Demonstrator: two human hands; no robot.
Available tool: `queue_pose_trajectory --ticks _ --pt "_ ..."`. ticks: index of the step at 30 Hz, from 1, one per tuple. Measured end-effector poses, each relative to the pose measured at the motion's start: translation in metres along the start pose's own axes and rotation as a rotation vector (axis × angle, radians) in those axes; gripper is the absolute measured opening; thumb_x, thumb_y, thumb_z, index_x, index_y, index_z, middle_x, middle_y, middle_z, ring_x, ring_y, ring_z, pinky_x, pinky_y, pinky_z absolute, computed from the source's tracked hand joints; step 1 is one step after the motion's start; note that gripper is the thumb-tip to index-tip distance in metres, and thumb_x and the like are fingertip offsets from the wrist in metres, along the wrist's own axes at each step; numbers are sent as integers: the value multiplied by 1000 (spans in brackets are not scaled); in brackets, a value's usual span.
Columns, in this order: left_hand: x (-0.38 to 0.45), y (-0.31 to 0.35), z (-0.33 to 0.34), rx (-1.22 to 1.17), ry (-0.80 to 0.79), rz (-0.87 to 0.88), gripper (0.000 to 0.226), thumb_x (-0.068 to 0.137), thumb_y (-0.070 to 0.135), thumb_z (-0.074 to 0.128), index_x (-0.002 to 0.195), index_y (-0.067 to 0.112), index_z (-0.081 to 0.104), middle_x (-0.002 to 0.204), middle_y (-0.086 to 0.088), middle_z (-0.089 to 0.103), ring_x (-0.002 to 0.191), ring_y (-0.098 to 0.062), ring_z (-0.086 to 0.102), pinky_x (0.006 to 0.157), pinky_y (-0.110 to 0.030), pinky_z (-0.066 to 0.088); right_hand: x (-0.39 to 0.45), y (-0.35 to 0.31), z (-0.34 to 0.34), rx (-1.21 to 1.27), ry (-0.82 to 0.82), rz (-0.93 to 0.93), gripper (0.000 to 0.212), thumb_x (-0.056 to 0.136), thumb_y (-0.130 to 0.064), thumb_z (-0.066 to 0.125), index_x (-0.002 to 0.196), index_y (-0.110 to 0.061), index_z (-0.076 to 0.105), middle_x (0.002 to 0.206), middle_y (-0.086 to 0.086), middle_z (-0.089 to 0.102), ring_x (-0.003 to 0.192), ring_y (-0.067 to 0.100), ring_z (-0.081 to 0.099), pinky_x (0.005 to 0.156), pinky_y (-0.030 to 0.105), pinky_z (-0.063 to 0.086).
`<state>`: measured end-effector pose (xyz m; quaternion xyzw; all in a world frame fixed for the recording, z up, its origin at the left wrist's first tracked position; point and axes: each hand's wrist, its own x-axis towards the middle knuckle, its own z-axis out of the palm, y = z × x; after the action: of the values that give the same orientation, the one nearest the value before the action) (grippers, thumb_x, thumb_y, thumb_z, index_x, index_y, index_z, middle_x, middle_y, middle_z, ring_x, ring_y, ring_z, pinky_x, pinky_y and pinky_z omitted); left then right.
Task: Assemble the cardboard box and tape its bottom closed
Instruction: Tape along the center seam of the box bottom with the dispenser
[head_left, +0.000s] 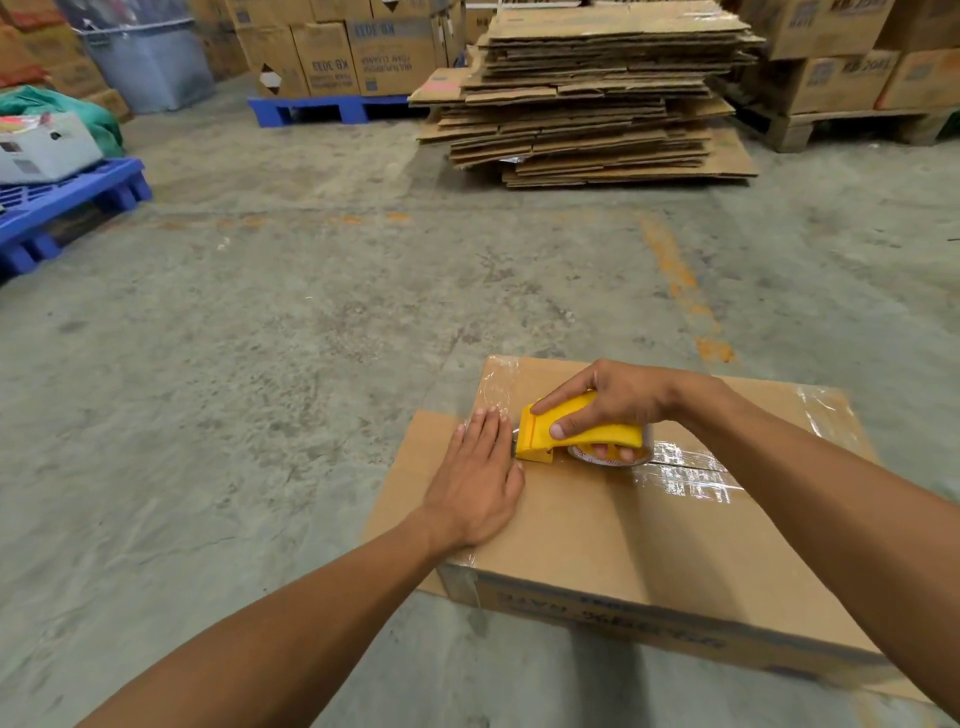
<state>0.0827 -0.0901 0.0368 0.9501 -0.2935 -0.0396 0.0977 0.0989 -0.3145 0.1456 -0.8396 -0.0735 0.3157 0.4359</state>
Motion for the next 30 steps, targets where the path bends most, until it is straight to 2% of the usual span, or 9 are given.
queue_pose_trajectory --ticks 2,6,9,11,14,16,20,25,30 --pt "-1 -3 4 8 3 6 69 99 45 13 156 7 -1 164 -10 -5 151 -21 -11 122 -38 -7 -1 0 -3 5 -47 13 45 85 -15 73 128 -24 63 63 17 68 43 23 58 46 30 53" --pt "-1 -2 6 11 11 14 69 99 48 9 156 11 -2 165 -7 -6 151 -18 -11 123 -38 -3 -4 1 -10 -92 -11 32 39 79 -30 79 116 -40 70 109 20 71 74 40 68 75 43 59" --pt "-2 0 6 9 9 21 75 95 54 4 156 11 -2 165 -5 -7 151 -16 -11 122 -35 -4 -19 10 -18 2 -61 77 43 80 -24 78 120 -35 69 97 18 70 52 31 59 46 31 55" --pt "-3 -2 6 16 0 22 77 93 56 3 156 12 -1 164 -4 -8 150 -15 -12 122 -34 -5 -37 24 -32 -29 -65 115 41 80 -24 78 119 -35 70 94 21 70 47 25 54 44 29 53" --pt "-3 -2 7 0 -21 30 73 97 55 6 156 13 -3 164 -3 -10 150 -14 -13 122 -34 -5 -70 57 -55 -81 -23 180 43 72 -37 83 114 -40 71 112 27 68 75 45 63 74 60 56" --pt "-1 1 3 16 -34 26 74 96 55 5 156 12 -3 164 -5 -9 150 -16 -12 122 -36 -6 -86 73 -62 -79 18 205 49 66 -43 85 113 -41 72 116 16 70 104 55 58 90 67 47" --pt "4 23 -11 177 -78 16 78 95 57 5 156 10 -4 164 -11 -10 151 -27 -12 119 -46 -13 -91 72 -57 -110 83 202 37 73 -33 83 108 -41 75 106 -4 75 98 21 68 90 37 54" --pt "37 96 7 125 -116 220 79 97 58 20 156 12 -3 165 -6 -6 151 -23 -12 121 -48 -6 -91 69 -55 -105 94 212 37 74 -33 82 110 -40 74 112 -1 74 95 17 66 89 39 54" --pt "46 81 21 129 -97 230 81 90 69 8 156 24 -6 164 6 -10 150 -18 -16 122 -41 -4 -83 68 -46 -98 91 193 38 76 -31 81 112 -34 74 103 -5 74 85 9 66 79 27 55"
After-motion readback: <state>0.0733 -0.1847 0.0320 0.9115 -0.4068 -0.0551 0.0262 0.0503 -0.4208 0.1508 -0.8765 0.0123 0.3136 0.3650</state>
